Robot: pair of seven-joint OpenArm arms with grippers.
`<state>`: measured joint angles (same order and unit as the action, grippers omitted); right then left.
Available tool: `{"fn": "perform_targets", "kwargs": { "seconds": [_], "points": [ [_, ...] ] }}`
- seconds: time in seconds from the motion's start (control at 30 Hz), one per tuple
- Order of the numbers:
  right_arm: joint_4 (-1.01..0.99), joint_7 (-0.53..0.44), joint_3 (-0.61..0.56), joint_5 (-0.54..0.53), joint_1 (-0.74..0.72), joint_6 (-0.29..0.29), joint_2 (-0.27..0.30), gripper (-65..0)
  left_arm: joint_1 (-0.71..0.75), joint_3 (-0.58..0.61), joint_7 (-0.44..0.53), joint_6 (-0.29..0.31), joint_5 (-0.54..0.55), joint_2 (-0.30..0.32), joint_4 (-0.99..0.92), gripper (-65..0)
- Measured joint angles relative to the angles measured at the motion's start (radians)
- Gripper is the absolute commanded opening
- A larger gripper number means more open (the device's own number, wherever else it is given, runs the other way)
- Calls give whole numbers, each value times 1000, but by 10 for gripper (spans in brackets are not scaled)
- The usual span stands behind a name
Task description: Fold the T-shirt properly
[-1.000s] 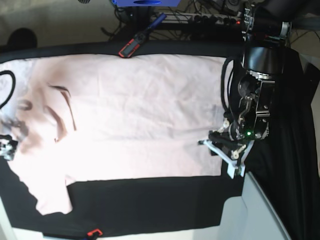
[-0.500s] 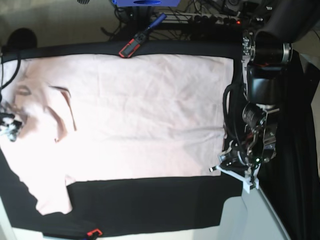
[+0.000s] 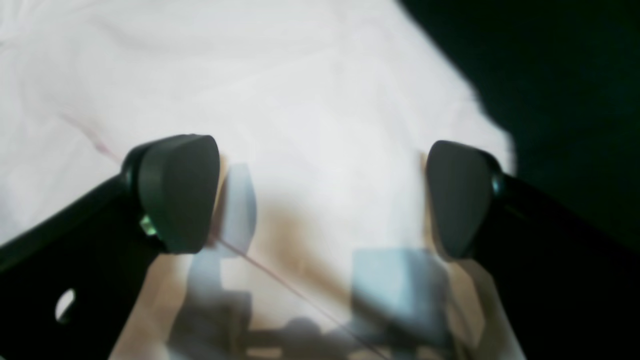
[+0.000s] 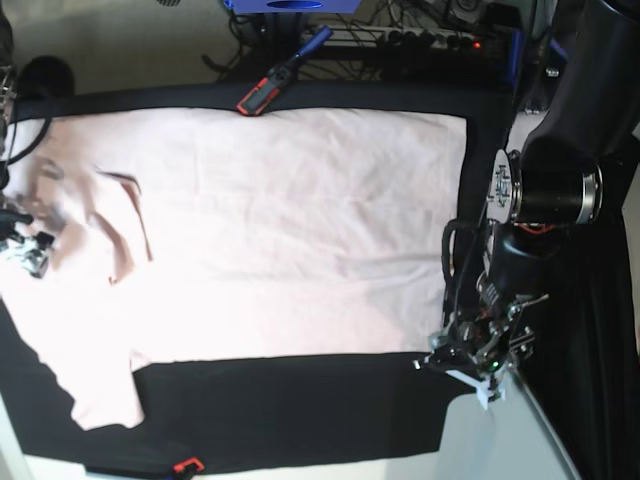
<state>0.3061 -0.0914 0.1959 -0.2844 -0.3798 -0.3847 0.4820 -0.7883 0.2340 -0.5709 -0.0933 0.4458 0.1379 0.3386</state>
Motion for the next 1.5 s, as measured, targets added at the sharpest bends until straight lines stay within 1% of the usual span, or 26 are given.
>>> {"fn": "perform_targets", "kwargs": {
  "seconds": [0.07,0.17,0.23,0.3,0.37,0.4,0.5,0.57,0.6,0.67,0.73,0.8,0.87,0.93,0.97,1.03,1.1,1.17,1.23,1.3,1.33,1.43,1.5],
  "points": [
    [39,-1,0,-2,-3,-6,3,-15,-6,66,1,6,5,-17,1,-324],
    [43,7,0,-4,-39,3,18,-12,0,87,0,14,5,-48,0,-322],
    [35,76,0,0,-72,6,34,-12,7,87,0,15,8,-60,0,-319],
    [-14,124,-2,-1,-135,14,48,-10,8,87,3,14,8,-55,-1,-321],
    [-96,131,-2,-1,-216,19,52,-10,5,87,11,14,6,-40,-1,-322],
    [-126,134,-16,-3,-252,31,48,-10,5,88,11,11,0,-35,-1,-322],
    [-153,129,-151,0,-332,103,35,-10,13,94,17,13,1,-32,0,-322],
    [-150,118,-259,-3,-363,160,15,-10,42,94,19,18,5,-27,16,-322],
    [-149,119,-296,-1,-369,186,2,-10,61,97,20,17,5,-23,24,-322],
    [-154,127,-317,-5,-371,237,-24,-10,89,97,27,18,3,-6,27,-319],
    [-158,131,-317,-4,-367,239,-46,-10,102,97,47,29,0,23,27,-319],
    [-160,124,-318,-5,-367,245,-66,-10,98,97,54,68,0,50,26,-319],
    [-159,114,-319,-5,-367,261,-81,-10,87,97,68,69,-3,56,28,-319],
    [-160,110,-320,-5,-368,323,-89,-10,81,97,68,99,-5,53,29,-319],
    [-160,111,-321,-5,-368,329,-86,-10,79,97,68,122,-37,50,32,-319],
    [-160,108,-321,-5,-365,333,-80,-10,79,96,67,141,-119,42,33,-317],
    [-160,108,-321,-5,-356,333,-72,-10,79,95,68,150,-216,23,33,-317],
    [-161,109,-320,-5,-348,333,-69,-10,80,93,68,153,-285,4,33,-317],
    [-161,112,-320,-6,-348,331,-53,-10,80,87,68,159,-300,-16,33,-317],
    [-159,109,-319,-6,-350,332,-21,-10,79,87,69,164,-298,-35,34,-317],
    [-159,107,-316,-6,-351,334,-1,-10,80,87,72,172,-280,-38,35,-317],
    [-160,106,-316,-6,-345,349,37,-10,80,87,72,169,-231,-28,35,-317],
    [-161,95,-295,-7,-322,358,41,-10,80,87,71,169,-224,-20,33,-317]
  ]
}}
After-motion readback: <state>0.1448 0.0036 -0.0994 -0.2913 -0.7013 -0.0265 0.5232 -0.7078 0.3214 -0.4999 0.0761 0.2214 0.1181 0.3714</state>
